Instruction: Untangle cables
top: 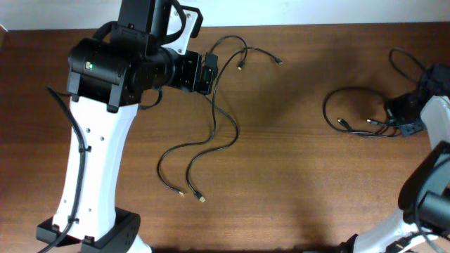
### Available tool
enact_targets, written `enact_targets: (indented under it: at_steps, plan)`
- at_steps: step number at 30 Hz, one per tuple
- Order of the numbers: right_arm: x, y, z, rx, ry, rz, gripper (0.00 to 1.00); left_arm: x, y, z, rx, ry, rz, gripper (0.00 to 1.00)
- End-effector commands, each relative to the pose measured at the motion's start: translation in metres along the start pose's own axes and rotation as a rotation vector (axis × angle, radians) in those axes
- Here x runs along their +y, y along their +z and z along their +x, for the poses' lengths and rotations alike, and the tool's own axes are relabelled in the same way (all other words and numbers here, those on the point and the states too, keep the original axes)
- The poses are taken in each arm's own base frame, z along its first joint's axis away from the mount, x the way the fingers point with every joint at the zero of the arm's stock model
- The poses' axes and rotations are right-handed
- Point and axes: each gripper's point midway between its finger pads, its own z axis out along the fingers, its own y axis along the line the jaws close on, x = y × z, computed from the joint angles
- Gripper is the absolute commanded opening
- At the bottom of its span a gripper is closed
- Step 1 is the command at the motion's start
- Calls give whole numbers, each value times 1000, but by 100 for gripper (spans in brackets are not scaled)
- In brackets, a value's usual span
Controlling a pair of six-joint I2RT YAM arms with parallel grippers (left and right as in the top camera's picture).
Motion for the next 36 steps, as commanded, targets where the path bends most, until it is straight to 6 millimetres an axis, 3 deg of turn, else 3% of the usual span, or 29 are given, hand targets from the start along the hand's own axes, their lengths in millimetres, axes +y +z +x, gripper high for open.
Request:
enact_targets:
  at_steps: [1, 2, 3, 9, 14, 29, 30, 31, 33, 35, 36]
  plan:
    - [-12, -1, -2, -32, -53, 70, 30, 0, -3, -1, -10, 3, -6, 99]
    - [-14, 2, 0, -22, -67, 79, 45, 0, -3, -1, -10, 3, -6, 99]
    - [-15, 5, 2, -14, -70, 86, 55, 0, -3, 0, -7, 3, -6, 99]
    - [-14, 13, -1, -23, -69, 89, 56, 0, -3, 1, -2, 2, -6, 99]
    - [-26, 42, 11, 39, -74, 147, 41, 0, -3, 1, 0, 2, -7, 99]
    - [-33, 63, 16, 61, -77, 177, 40, 0, -3, 1, 0, 2, -7, 99]
    - [-32, 63, 16, 61, -77, 177, 9, 0, -3, 1, -1, 2, -7, 99]
    - [-32, 63, 16, 61, -77, 177, 4, 0, -3, 1, -1, 2, -7, 99]
    - [-31, 63, 18, 72, -81, 170, 4, 0, -3, 1, -1, 2, -7, 99]
    - [-13, 60, 33, 158, -147, 55, 4, 1, -3, 1, -1, 2, -7, 99]
    - [4, 47, 43, 215, -148, -44, 4, 1, -3, 1, -1, 3, -8, 99]
